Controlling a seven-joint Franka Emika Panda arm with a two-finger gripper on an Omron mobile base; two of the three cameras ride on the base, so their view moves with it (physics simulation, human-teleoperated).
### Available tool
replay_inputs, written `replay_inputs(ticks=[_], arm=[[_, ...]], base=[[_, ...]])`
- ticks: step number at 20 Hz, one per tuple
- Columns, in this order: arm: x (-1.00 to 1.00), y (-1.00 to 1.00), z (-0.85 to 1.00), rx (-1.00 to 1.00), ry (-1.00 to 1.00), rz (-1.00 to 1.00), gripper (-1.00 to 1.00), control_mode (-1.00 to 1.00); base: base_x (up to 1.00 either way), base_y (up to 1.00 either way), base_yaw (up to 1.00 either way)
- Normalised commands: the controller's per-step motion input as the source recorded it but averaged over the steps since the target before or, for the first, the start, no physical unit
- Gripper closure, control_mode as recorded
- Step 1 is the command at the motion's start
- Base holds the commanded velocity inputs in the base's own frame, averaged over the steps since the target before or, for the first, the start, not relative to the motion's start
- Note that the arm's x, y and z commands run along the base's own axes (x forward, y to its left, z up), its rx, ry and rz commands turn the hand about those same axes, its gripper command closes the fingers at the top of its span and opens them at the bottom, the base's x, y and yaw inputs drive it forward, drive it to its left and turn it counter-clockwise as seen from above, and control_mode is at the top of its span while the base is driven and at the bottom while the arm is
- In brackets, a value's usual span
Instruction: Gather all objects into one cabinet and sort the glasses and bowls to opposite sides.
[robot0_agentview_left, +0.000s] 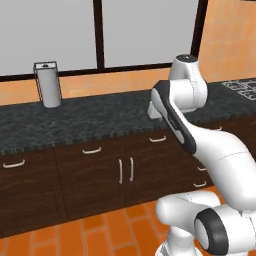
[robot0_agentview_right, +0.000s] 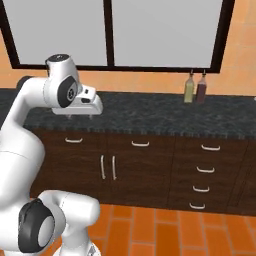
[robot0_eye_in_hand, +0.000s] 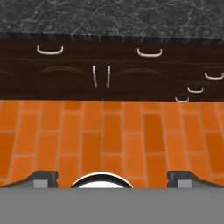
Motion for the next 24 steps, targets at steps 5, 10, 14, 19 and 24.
replay_inputs(ticks=[5, 10, 14, 19, 24], arm=[[0.0, 0.0, 0.0, 0.0, 0.0, 0.0, -1.0, 1.0], [0.0, 0.0, 0.0, 0.0, 0.0, 0.0, -1.0, 1.0], [0.0, 0.0, 0.0, 0.0, 0.0, 0.0, -1.0, 1.0], [0.0, 0.0, 0.0, 0.0, 0.0, 0.0, -1.0, 1.0], [0.0, 0.0, 0.0, 0.0, 0.0, 0.0, -1.0, 1.0]], base=[[-0.52, 1.0, 0.0], [0.14, 1.0, -0.08], [0.77, 1.0, -0.13], [0.47, 1.0, -0.1], [0.03, 0.86, -0.07]])
